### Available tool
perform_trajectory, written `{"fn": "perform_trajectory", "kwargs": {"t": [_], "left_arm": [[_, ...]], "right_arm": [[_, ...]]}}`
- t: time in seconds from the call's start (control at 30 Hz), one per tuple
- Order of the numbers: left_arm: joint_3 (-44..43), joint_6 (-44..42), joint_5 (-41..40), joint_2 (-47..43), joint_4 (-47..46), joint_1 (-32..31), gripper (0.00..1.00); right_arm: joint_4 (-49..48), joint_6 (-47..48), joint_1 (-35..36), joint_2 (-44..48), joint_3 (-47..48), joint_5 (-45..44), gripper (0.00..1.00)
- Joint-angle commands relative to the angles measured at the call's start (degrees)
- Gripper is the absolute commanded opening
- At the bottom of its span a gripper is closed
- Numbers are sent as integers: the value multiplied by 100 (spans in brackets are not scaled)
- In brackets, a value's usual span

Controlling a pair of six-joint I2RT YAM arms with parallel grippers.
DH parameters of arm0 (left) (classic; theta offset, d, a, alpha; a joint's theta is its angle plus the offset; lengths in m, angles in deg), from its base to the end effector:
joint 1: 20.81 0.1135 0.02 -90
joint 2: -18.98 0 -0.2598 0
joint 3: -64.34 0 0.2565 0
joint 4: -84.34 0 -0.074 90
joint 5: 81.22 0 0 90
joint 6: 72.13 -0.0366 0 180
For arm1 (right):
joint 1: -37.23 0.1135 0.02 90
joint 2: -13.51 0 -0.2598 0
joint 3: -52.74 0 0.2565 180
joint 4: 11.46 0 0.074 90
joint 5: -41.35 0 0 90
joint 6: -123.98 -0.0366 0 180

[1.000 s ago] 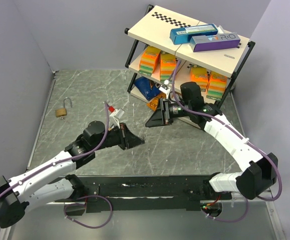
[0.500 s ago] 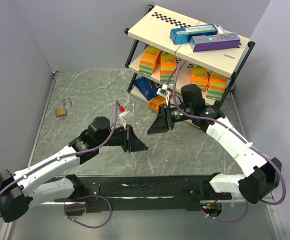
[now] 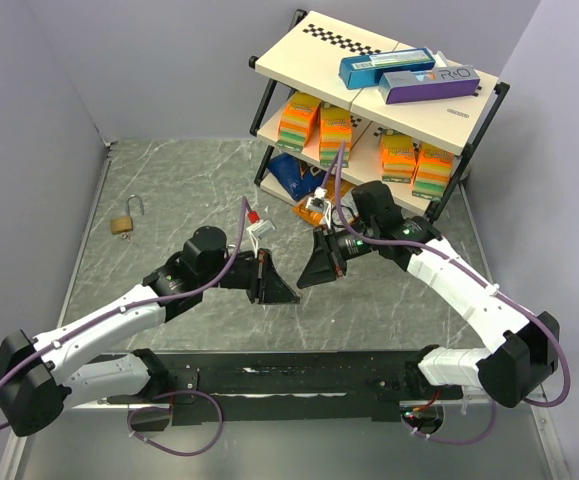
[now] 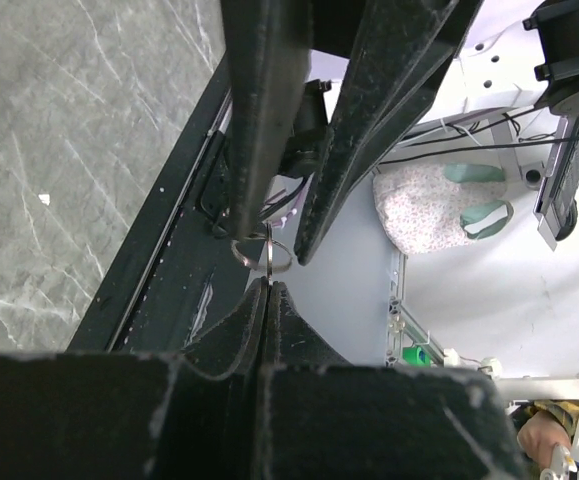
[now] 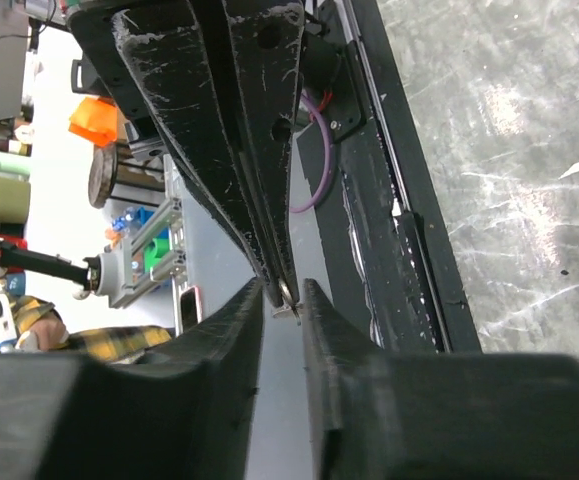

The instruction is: Unlock with the key

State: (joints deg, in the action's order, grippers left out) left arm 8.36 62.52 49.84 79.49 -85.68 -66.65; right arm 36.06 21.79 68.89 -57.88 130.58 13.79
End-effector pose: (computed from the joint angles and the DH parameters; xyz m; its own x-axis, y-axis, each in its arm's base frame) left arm 0.1542 -0.1933 0.2939 -0.8157 0.0793 -0.5731 0.5773 0.1755 -0.7974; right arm 0.2047 0.1644 0.3288 -0.7180 -0.3280 -0.6139 -0.6754 0.1149 0.7285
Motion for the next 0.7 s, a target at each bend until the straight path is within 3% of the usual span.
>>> {"fn": "perform_trajectory", "kwargs": {"t": [0.0,0.37,0.53,0.67], "left_arm": [[-281,-131,157,-4,-76,14,1],[-140,-52,16,-136,-155,14,1],[-114,0,-80,-127,-304,14,1],[-61,132,-405,-162,-365,23,4]], "right_arm": [[28,217,33,170,11,207,23],[-87,164,42,152,-138,585,15],[-148,155,42,143,-165,682,0],[-315,23,51,222,-191,630,0]]}}
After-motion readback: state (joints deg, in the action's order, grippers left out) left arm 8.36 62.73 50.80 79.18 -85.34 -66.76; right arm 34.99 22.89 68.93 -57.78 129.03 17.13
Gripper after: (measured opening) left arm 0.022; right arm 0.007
